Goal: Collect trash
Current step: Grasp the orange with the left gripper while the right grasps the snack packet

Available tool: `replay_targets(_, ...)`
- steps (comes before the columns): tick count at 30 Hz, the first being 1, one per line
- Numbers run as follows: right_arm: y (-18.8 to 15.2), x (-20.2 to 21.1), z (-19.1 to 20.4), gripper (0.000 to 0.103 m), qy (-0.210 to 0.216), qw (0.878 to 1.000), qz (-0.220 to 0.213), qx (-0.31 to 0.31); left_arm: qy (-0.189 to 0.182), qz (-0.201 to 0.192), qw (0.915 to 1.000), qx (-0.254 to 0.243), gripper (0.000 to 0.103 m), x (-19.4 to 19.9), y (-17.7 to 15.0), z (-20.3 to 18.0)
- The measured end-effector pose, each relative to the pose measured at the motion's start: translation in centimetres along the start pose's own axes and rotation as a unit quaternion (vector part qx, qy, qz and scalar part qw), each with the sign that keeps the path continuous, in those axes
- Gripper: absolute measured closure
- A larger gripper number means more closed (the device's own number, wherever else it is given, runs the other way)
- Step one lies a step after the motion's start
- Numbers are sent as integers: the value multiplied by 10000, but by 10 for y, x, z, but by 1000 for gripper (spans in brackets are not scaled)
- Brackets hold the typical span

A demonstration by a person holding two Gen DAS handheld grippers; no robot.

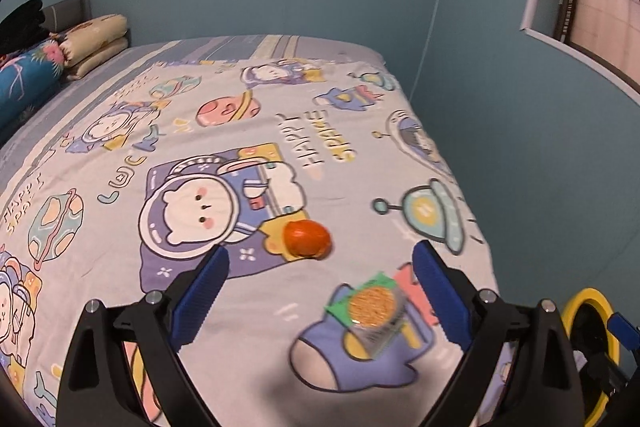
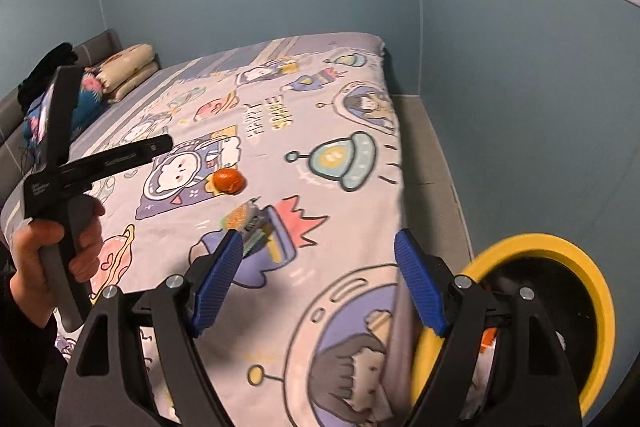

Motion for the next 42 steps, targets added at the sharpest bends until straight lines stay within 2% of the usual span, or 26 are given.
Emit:
replay_targets(6, -11, -42, 35, 28, 212, 9995, 197, 90, 61, 225, 9997, 122, 14, -39, -9, 25)
replay_targets(14, -29, -102, 65, 28, 221, 9975, 602, 289, 98, 563, 9983, 110, 14, -93, -23, 39)
replay_targets(24, -37, -163, 70, 28, 205, 9947, 991, 193, 37, 814, 9967, 39, 13, -148, -29, 40)
replay_targets(28, -33, -179, 71, 28, 151, 9948, 995, 157, -52, 818, 9966, 95, 14, -161, -27, 39)
replay_targets(39, -30, -215, 80, 28, 126, 9933, 1146, 54, -137, 963, 9952, -139, 14, -186, -32, 23)
replay_targets(42, -35, -223, 78, 28, 85, 9919, 1269, 9, -224, 975, 9947, -224, 21, -188, -33, 17)
Point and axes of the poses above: each gripper's, at about its wrist camera, not at the fingertips, and x roughly against the way its jaws point, z to its left, y to its top, the point moved 7 cm from there along -x, roughly the way its jaws point, and after that the axes turned 10 degrees about -x, right-handed, at the moved point
